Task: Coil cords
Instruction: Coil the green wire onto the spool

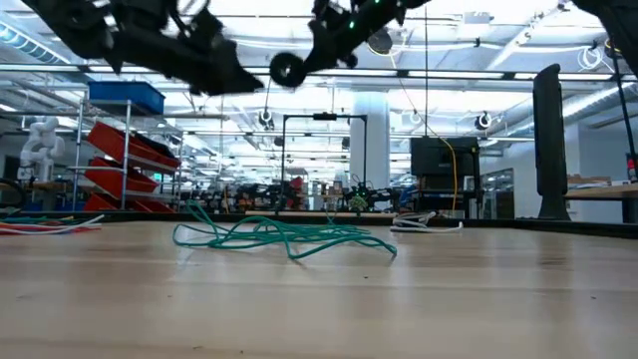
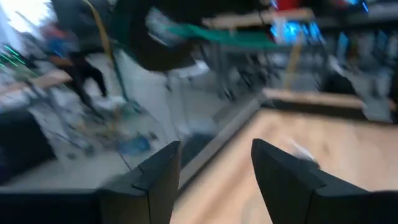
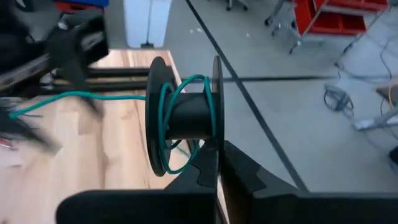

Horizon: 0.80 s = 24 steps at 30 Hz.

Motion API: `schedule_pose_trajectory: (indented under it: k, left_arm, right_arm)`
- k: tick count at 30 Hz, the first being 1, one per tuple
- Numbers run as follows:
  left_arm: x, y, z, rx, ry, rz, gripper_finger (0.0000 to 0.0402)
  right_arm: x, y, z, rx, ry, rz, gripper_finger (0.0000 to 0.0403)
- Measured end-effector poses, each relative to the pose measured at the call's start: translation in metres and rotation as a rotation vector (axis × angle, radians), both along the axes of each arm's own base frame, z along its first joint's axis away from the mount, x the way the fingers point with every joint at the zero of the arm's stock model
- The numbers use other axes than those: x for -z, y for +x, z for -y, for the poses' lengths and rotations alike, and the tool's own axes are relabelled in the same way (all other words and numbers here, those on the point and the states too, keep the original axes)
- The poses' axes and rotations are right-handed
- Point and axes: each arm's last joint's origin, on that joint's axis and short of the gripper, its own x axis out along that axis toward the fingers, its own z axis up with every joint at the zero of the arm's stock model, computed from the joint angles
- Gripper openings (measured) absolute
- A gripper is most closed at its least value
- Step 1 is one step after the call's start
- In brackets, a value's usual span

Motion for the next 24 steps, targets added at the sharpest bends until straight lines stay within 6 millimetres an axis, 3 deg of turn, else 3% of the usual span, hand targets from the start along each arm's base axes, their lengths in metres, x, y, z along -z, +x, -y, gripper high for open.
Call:
schedule_pose_trajectory:
  k: [4, 8, 15, 24]
  left_arm:
    - [-0.019, -0.011, 0.002, -0.090, 0.085, 0.087, 0.0205]
    - [-0.023, -0.011, 0.003, -0.084, 0.106, 0.121, 0.0205]
    - [-0.007, 0.010, -0.003, -0.096, 0.105, 0.128, 0.0205]
    - [0.002, 0.048, -0.018, -0.174, 0.117, 0.187, 0.0205]
  right_arm:
    - [-0.018, -0.007, -0.015, -0.027, -0.031, 0.034, 0.0000]
    - [-0.032, -0.013, -0.027, -0.033, -0.069, 0.057, 0.0000]
    - [-0.051, -0.018, -0.044, -0.036, -0.132, 0.108, 0.0000]
    - [-0.060, -0.017, -0.055, -0.037, -0.182, 0.152, 0.0000]
